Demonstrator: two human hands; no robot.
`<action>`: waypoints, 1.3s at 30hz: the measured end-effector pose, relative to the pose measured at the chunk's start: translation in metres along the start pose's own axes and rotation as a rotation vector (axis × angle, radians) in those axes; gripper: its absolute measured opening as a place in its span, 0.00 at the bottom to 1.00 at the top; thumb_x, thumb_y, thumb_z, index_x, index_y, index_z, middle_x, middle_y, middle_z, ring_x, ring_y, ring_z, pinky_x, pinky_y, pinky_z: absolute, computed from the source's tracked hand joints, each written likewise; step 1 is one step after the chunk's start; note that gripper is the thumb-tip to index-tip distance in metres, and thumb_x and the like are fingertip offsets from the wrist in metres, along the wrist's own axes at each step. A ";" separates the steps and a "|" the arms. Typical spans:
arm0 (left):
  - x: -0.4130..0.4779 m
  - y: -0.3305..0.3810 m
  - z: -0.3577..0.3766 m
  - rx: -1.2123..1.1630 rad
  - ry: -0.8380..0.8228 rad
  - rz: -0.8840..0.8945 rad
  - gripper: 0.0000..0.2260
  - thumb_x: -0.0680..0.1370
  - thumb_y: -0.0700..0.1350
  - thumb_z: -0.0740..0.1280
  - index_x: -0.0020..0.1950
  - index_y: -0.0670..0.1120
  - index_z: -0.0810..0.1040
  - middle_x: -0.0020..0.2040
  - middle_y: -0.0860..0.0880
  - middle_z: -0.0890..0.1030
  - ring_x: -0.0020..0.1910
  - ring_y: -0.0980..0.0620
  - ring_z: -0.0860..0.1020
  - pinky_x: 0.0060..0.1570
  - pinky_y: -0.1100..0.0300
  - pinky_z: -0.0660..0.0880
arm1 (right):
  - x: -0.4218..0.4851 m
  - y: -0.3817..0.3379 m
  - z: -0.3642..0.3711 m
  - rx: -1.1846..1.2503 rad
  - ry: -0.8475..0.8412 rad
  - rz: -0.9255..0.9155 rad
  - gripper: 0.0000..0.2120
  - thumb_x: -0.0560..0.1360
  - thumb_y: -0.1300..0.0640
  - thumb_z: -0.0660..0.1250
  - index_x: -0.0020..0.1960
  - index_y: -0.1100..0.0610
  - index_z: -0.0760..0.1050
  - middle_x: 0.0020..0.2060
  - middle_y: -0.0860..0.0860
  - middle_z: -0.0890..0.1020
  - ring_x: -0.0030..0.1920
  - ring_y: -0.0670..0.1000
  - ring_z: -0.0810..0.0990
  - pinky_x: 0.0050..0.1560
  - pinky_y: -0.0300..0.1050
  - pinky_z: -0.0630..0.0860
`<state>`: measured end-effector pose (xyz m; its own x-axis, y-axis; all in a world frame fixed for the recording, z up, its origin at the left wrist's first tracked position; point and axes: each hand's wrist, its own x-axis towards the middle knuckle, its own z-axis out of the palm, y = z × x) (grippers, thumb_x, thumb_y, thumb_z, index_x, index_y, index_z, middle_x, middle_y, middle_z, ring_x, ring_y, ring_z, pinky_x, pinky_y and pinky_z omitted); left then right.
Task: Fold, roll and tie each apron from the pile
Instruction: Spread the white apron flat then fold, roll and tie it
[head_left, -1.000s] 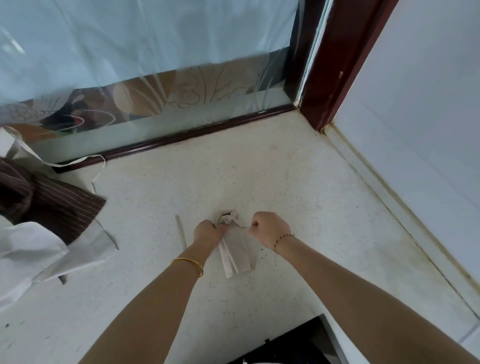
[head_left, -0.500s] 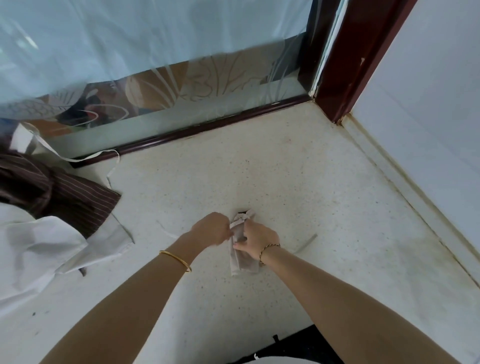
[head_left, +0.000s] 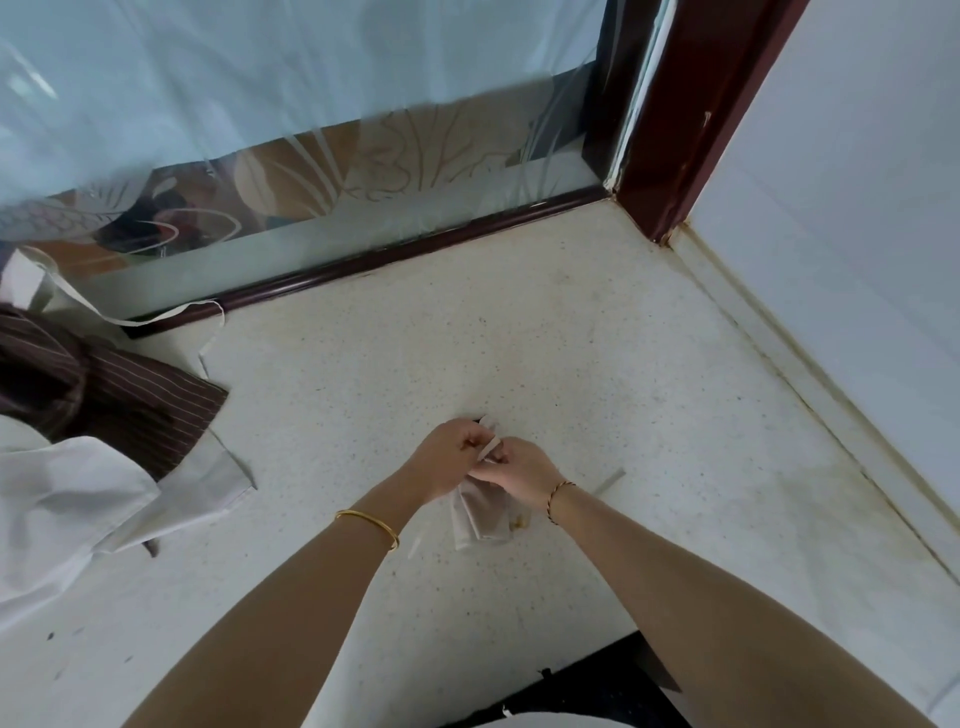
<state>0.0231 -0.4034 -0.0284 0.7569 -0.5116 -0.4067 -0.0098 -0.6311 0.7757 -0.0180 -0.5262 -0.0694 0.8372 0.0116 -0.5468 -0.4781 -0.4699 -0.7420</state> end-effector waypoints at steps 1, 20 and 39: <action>0.001 -0.001 0.000 0.023 0.003 0.005 0.14 0.76 0.34 0.60 0.46 0.46 0.84 0.45 0.53 0.80 0.43 0.59 0.76 0.40 0.77 0.68 | -0.001 0.001 0.000 0.024 0.014 0.013 0.15 0.70 0.45 0.69 0.37 0.56 0.73 0.32 0.50 0.73 0.36 0.47 0.72 0.37 0.41 0.67; 0.007 -0.017 0.002 0.260 -0.066 -0.011 0.04 0.77 0.41 0.65 0.48 0.42 0.79 0.47 0.47 0.78 0.47 0.49 0.76 0.43 0.63 0.72 | -0.010 -0.005 -0.011 -0.019 0.319 -0.242 0.04 0.78 0.58 0.62 0.49 0.56 0.75 0.36 0.47 0.79 0.34 0.42 0.75 0.35 0.36 0.71; 0.014 -0.026 0.009 -0.047 0.123 -0.117 0.11 0.73 0.37 0.70 0.40 0.44 0.68 0.40 0.49 0.73 0.38 0.54 0.69 0.37 0.66 0.66 | -0.024 -0.006 -0.025 -0.032 0.027 0.401 0.04 0.75 0.61 0.65 0.46 0.62 0.71 0.35 0.54 0.77 0.30 0.49 0.77 0.33 0.45 0.77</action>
<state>0.0277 -0.3993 -0.0587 0.8253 -0.3595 -0.4354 0.1114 -0.6523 0.7497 -0.0291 -0.5457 -0.0422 0.5925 -0.2018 -0.7799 -0.7604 -0.4596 -0.4588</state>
